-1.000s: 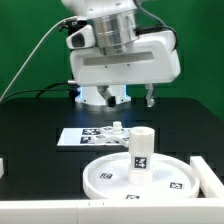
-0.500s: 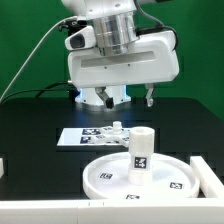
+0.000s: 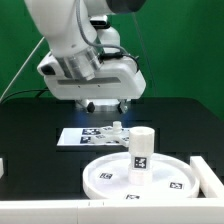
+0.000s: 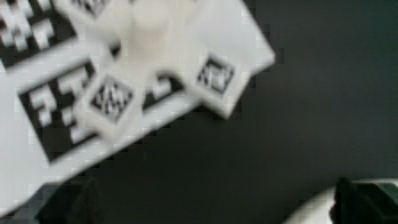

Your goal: Assemble round table

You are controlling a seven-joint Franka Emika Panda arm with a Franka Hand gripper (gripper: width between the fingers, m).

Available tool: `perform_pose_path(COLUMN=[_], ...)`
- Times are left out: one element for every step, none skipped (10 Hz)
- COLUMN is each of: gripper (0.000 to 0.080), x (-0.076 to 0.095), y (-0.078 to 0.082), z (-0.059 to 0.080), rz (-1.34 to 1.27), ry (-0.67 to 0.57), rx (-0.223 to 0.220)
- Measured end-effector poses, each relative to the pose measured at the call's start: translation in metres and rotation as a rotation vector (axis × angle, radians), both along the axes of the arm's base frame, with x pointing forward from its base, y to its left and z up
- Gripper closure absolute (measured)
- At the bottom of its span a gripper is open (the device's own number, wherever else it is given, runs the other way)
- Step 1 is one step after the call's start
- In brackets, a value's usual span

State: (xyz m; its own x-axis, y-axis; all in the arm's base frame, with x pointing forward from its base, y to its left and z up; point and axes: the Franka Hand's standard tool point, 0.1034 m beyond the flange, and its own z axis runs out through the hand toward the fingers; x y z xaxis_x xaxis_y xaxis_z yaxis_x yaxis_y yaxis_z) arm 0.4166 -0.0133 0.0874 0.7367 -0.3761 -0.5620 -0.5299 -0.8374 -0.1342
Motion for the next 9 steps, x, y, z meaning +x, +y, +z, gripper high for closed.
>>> perform_pose_path(gripper=[0.0150, 0.0150, 0.0150, 0.0150, 0.0150, 0.0150, 0.0150, 0.0150, 0.0150], x=[0.003, -0.004, -0.017, -0.026, -0.034, -0.032, -0.033, -0.039, -0.058], y=[-0.002, -0.001, 0.000, 0.001, 0.005, 0.004, 0.004, 0.009, 0.024], z=[-0.001, -0.002, -0.006, -0.012, -0.015, -0.015, -0.016, -0.020, -0.030], rz=[0.001, 0.000, -0.002, -0.010, -0.012, -0.012, -0.012, -0.021, -0.029], ry=[0.055, 0.128, 0.240, 0.318, 0.361, 0.362, 0.362, 0.374, 0.409], rx=[0.030, 0.067, 0.118, 0.137, 0.144, 0.146, 0.145, 0.141, 0.145])
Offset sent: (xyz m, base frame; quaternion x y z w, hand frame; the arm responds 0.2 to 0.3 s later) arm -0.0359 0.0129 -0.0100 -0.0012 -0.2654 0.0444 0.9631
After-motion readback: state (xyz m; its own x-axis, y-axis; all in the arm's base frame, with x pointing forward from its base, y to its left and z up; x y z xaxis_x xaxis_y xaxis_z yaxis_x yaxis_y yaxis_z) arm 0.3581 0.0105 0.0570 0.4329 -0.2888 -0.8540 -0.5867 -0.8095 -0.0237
